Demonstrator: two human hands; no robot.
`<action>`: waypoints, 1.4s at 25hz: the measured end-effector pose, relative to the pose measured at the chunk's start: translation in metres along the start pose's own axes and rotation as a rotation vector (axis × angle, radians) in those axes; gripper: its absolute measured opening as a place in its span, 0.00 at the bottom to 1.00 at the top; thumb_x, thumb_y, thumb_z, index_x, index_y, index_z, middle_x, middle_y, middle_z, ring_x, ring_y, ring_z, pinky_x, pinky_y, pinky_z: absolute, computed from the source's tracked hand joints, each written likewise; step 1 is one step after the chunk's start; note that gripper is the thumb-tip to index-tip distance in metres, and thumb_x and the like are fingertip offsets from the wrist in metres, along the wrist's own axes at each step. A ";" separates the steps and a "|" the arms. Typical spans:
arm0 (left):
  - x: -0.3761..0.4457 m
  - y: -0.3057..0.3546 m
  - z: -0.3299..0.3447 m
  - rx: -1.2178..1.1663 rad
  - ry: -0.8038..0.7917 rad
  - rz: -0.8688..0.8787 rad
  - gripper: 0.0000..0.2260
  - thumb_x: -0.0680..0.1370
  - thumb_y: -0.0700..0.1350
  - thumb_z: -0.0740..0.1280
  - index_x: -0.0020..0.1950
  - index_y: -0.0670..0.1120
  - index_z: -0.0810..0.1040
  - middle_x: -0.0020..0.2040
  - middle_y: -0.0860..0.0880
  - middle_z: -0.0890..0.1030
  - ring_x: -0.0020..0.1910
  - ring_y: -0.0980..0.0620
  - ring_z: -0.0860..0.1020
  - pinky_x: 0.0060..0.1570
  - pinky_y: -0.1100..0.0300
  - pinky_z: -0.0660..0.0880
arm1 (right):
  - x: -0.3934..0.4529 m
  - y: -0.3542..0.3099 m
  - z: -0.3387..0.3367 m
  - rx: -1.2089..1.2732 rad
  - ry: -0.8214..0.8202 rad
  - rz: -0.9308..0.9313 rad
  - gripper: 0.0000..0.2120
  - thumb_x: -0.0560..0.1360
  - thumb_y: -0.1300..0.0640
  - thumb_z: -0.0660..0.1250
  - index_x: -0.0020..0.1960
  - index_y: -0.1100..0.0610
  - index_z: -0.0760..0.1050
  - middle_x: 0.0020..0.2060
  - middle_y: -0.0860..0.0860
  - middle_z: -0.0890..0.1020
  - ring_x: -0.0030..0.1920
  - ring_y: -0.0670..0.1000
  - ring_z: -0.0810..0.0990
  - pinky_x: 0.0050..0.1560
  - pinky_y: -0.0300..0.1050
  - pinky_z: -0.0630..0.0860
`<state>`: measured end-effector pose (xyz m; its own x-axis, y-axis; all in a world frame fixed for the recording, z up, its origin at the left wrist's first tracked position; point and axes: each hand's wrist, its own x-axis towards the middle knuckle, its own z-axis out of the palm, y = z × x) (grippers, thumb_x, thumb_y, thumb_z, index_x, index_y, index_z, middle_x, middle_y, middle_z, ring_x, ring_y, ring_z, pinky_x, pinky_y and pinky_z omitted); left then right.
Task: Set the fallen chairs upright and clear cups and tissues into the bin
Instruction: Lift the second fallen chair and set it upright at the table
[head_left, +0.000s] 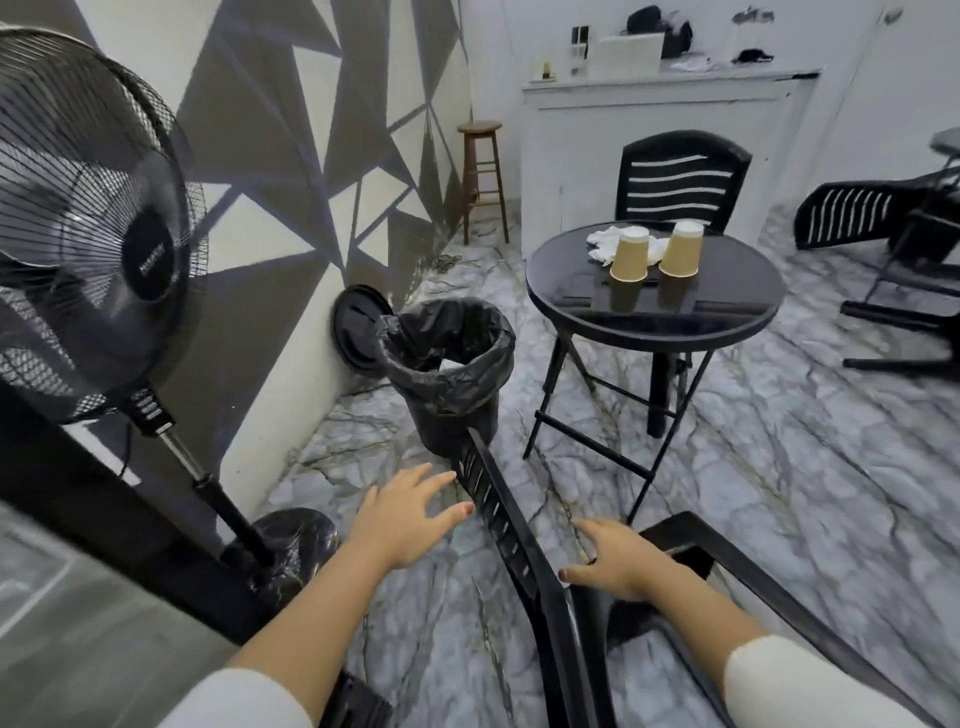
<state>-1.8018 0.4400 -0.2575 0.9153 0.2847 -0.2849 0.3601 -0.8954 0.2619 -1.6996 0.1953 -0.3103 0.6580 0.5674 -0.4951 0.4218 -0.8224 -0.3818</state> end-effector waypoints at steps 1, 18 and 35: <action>0.005 -0.004 0.003 -0.003 0.003 0.004 0.29 0.74 0.68 0.53 0.73 0.60 0.59 0.77 0.53 0.56 0.75 0.51 0.54 0.73 0.43 0.53 | 0.002 -0.002 0.003 0.004 0.010 0.002 0.40 0.73 0.38 0.62 0.76 0.55 0.50 0.76 0.55 0.57 0.75 0.55 0.55 0.74 0.51 0.58; 0.175 -0.052 0.093 0.023 0.044 0.184 0.40 0.64 0.75 0.38 0.72 0.62 0.57 0.76 0.59 0.56 0.76 0.55 0.52 0.74 0.52 0.49 | 0.156 0.034 0.043 0.219 -0.147 0.088 0.51 0.62 0.25 0.60 0.76 0.52 0.51 0.77 0.52 0.53 0.76 0.53 0.52 0.74 0.49 0.56; 0.472 -0.146 0.314 -0.054 0.264 0.486 0.39 0.62 0.79 0.43 0.70 0.66 0.60 0.76 0.60 0.51 0.75 0.57 0.45 0.73 0.45 0.41 | 0.413 0.092 0.198 0.345 0.231 -0.081 0.45 0.67 0.30 0.62 0.74 0.39 0.40 0.76 0.46 0.39 0.76 0.48 0.42 0.75 0.48 0.52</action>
<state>-1.4793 0.5977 -0.7194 0.9900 -0.0747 0.1193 -0.1128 -0.9282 0.3546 -1.5126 0.3623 -0.7044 0.7705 0.5731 -0.2792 0.2703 -0.6903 -0.6711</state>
